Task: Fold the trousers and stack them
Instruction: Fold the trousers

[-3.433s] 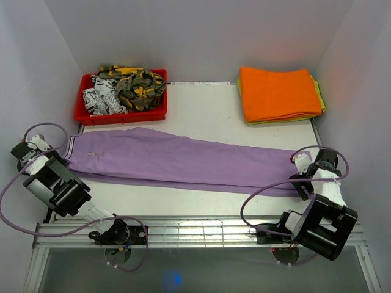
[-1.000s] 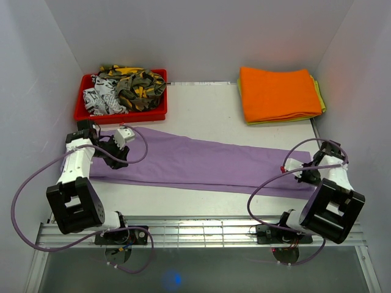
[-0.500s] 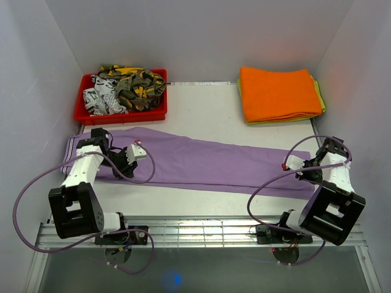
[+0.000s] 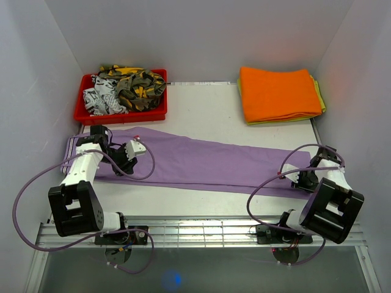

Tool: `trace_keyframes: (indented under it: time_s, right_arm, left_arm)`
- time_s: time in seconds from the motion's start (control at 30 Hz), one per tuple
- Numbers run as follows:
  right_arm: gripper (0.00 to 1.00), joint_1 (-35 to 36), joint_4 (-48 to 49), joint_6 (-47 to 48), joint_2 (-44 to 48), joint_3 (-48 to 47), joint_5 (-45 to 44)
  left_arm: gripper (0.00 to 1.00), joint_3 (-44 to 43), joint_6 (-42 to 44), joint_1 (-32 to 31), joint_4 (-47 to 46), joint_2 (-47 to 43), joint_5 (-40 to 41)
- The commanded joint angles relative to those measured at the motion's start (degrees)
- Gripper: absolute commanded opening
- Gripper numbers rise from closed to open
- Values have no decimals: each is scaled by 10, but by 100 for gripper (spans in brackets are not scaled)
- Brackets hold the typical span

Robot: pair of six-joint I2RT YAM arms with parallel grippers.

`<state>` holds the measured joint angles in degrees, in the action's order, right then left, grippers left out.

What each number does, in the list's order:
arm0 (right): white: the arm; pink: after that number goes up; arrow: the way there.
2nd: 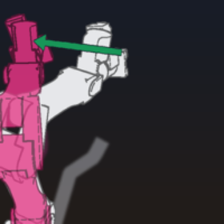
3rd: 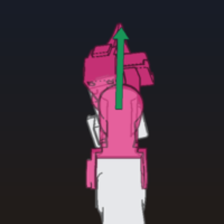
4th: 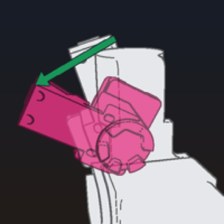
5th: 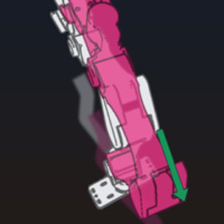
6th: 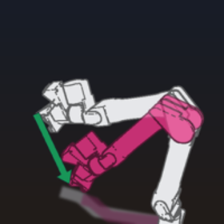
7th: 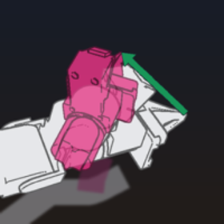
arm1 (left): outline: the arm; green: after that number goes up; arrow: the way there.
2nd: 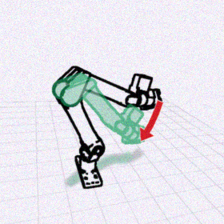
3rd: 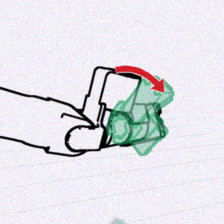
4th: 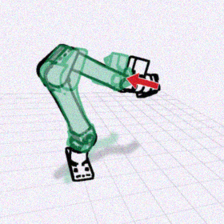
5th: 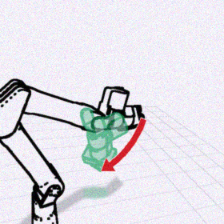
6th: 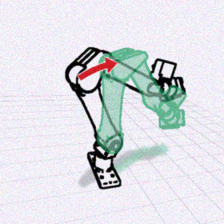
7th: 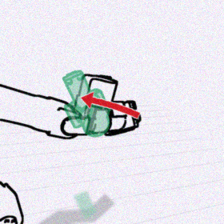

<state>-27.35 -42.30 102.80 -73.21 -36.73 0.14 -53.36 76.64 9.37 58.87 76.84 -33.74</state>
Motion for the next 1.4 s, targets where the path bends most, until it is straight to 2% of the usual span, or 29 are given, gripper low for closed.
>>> trace_keyframes:
  time_s: [0.0,0.13,0.27,0.3,0.47,0.63,0.67,0.7,0.73,0.87,1.03,1.07,1.13,1.17,1.2,1.37]
  right_arm:
    - [38,0,48,-2,-19,1,1]
    - [31,0,59,-7,-30,-3,1]
    - [9,0,52,-7,-33,-10,1]
    - [8,0,48,-7,-33,-17,1]
    - [8,0,-20,-16,-29,-69,20]
    - [8,0,-79,-11,-9,-107,28]
    - [16,0,-78,-7,-2,-104,26]
    - [18,0,-75,-2,0,-99,22]
    - [18,0,-74,5,2,-94,14]
    - [8,0,-64,6,-11,-77,1]
    - [9,0,-62,-6,-29,-77,1]
    - [11,0,-61,-9,-33,-76,1]
    - [24,1,-57,-12,-37,-74,0]
    - [20,1,-54,-14,-39,-73,1]
    - [10,1,-47,-15,-40,-70,-16]
    - [8,1,-60,-22,-54,-85,-8]
  left_arm:
    - [53,-13,-7,-3,-5,-3,-5]
    - [53,-5,-11,-3,-8,-7,-3]
    - [53,-3,-15,-4,-10,-7,0]
    - [52,-4,-17,-4,-11,-6,1]
    - [45,-1,-13,-4,-9,-11,14]
    - [46,19,11,-4,-7,-24,31]
    - [47,20,11,-4,-8,-23,31]
    - [47,20,8,-3,-9,-22,29]
    - [47,19,4,-3,-10,-21,26]
    - [47,9,-10,-4,-10,-14,16]
    - [47,6,-4,-4,-10,-13,19]
    - [47,6,-4,-4,-10,-13,19]
    - [47,2,-10,-4,-10,-9,16]
    - [47,0,-11,-3,-10,-7,14]
    - [47,-2,-11,-4,-10,-6,13]
    - [47,-1,-11,-4,-10,-8,17]
